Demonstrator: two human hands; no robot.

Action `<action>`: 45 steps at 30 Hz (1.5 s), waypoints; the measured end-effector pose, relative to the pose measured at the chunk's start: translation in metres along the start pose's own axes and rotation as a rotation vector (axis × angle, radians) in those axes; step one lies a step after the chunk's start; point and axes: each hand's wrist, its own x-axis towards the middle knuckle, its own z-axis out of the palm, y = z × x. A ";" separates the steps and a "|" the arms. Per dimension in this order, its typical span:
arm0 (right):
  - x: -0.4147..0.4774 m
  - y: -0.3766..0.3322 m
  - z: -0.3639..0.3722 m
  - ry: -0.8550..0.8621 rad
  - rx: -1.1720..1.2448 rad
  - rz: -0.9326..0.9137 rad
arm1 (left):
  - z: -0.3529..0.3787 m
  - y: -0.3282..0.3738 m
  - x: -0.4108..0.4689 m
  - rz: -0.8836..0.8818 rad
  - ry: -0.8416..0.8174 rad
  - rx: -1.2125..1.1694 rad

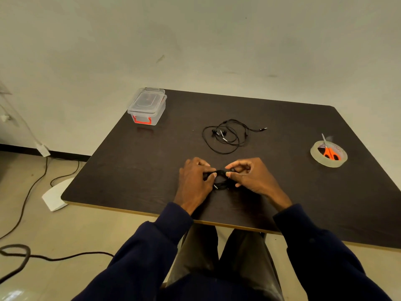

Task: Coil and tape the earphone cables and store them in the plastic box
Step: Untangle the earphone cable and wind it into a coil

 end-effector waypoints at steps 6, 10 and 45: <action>-0.009 0.013 0.015 0.120 -0.203 -0.261 | -0.001 -0.008 -0.005 0.040 -0.044 -0.159; -0.015 0.027 0.024 0.166 -0.241 -0.361 | -0.003 -0.008 -0.008 0.091 -0.097 -0.088; -0.025 0.030 0.032 0.323 -0.247 -0.318 | 0.003 -0.002 -0.002 -0.021 0.049 -0.146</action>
